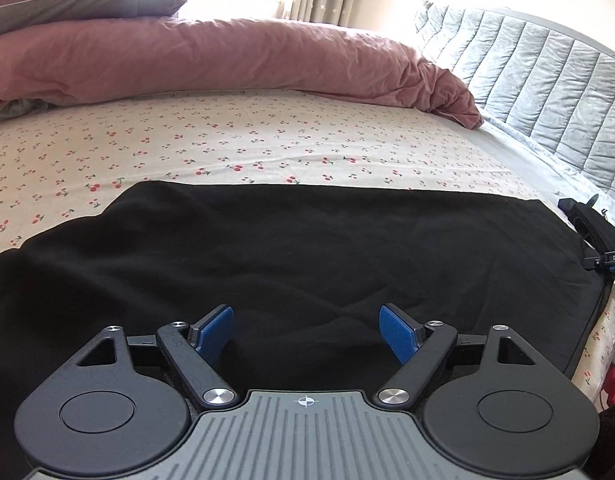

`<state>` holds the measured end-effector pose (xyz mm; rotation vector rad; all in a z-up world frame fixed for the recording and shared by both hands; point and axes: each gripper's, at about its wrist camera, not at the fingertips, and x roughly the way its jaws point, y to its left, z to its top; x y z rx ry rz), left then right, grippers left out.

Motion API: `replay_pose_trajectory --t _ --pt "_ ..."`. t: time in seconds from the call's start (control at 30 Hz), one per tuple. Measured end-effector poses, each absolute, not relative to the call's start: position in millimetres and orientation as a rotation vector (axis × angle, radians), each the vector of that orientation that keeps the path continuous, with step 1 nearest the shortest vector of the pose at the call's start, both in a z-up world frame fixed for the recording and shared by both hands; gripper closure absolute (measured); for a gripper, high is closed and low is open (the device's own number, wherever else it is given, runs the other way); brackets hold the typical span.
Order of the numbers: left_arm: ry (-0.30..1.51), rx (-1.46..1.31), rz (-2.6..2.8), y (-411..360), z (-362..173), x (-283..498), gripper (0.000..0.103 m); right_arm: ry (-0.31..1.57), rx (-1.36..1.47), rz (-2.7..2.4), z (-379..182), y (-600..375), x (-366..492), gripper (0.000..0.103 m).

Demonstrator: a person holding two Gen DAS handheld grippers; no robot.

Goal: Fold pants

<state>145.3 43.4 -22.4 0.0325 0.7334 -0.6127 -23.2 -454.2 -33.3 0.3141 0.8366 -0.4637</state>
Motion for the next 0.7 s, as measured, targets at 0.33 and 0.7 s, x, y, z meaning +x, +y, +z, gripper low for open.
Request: replay_pose_trajectory --t 0.33,0.7 --pt "0.771 -0.062 -0.664 41 -19 147 0.021 0.748 0.348 -0.324 -7 -435 -17 0.089" --pt "0.861 -0.325 -0.825 18 -35 156 0.025 0.684 0.178 -0.005 30 -326 35 0.089"
